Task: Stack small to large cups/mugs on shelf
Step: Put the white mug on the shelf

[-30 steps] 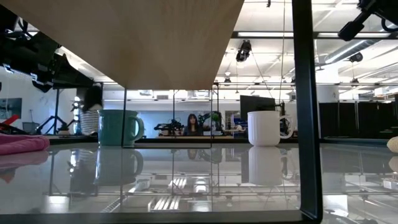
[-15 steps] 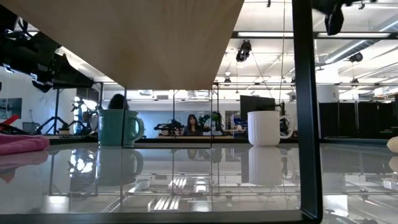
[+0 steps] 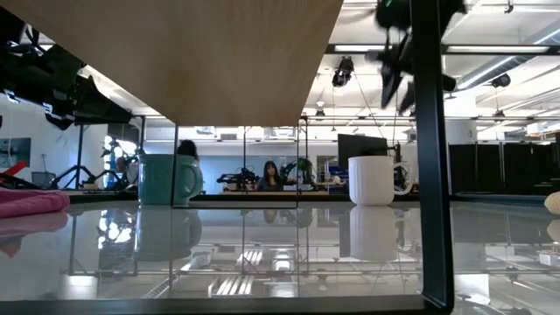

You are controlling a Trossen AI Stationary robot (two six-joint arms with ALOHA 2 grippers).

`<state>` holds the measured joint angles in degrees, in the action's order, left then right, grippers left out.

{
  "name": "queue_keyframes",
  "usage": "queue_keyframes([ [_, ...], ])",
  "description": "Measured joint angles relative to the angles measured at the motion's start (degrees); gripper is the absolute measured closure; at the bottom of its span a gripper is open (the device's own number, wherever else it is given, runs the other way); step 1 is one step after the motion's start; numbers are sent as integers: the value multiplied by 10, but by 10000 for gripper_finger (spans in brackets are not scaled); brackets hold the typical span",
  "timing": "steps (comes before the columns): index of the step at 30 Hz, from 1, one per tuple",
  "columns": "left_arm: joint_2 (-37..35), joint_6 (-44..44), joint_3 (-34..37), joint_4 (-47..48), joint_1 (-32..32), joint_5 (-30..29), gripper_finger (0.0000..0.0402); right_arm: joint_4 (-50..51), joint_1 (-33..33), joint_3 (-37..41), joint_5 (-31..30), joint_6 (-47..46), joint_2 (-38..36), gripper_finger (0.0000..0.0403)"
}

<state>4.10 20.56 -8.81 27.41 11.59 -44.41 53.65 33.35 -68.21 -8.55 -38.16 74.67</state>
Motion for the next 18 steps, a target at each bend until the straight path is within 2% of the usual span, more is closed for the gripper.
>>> queue_keyframes([
  [4, 0, 0, 0, 0, 0, 0, 322, 70, 9, -34, 17, -17, 84, 197],
  [9, 0, 0, 0, 0, 0, 0, 322, 68, -6, -67, 41, -8, 153, 183],
  [18, 0, 0, 0, 0, 0, 0, 322, 74, 3, -87, 7, 27, 205, 179],
])
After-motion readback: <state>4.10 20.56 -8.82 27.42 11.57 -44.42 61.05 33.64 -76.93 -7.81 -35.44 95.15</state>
